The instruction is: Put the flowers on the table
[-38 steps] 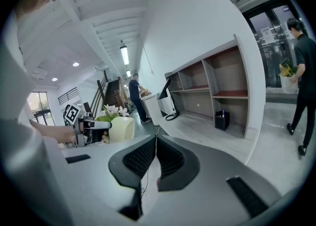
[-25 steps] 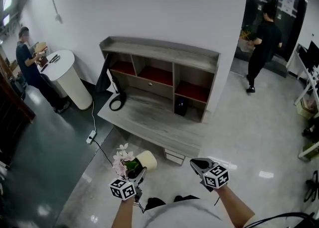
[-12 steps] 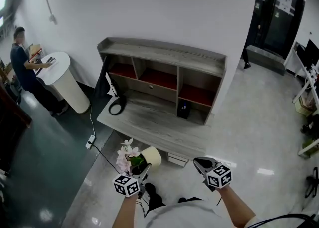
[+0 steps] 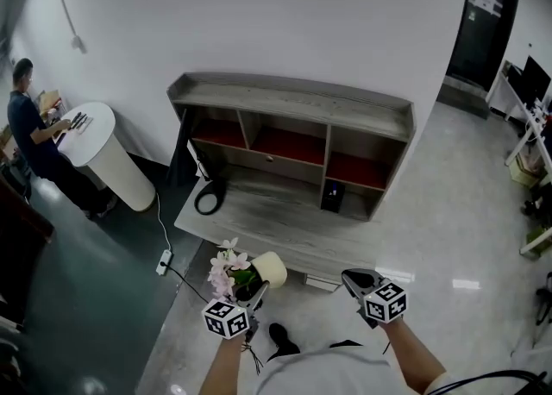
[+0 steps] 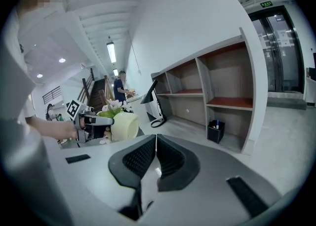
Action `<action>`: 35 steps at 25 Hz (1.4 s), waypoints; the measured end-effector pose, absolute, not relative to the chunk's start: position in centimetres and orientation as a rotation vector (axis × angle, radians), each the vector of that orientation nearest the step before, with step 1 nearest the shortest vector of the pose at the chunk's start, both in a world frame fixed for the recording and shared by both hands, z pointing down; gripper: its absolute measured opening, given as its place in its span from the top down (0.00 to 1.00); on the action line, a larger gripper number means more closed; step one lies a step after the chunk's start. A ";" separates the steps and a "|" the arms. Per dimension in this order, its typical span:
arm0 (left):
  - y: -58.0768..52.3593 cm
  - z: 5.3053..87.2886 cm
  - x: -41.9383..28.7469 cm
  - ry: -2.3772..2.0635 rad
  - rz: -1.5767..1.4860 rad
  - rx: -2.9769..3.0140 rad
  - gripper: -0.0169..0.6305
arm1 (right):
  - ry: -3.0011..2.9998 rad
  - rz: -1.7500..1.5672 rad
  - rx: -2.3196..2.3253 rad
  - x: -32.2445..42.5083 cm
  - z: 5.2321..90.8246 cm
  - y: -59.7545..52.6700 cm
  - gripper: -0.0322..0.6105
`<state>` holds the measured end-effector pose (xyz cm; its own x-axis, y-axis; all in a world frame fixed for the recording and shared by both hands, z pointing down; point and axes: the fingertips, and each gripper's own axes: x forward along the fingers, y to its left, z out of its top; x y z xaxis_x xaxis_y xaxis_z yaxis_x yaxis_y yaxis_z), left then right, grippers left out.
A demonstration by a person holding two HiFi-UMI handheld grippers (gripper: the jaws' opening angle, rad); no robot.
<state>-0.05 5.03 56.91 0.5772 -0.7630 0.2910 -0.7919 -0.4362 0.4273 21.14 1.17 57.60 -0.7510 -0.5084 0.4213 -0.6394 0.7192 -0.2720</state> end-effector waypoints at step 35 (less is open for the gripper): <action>-7.3 58.3 -10.7 -1.125 0.162 2.313 0.88 | -2.561 0.682 0.971 8.1 59.8 -10.5 0.92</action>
<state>-10.74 -7.32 58.26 0.6412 -0.6892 0.3374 -0.7564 -0.4935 0.4294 8.07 -10.53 59.81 -0.7187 -0.5329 0.4467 -0.6844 0.6555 -0.3192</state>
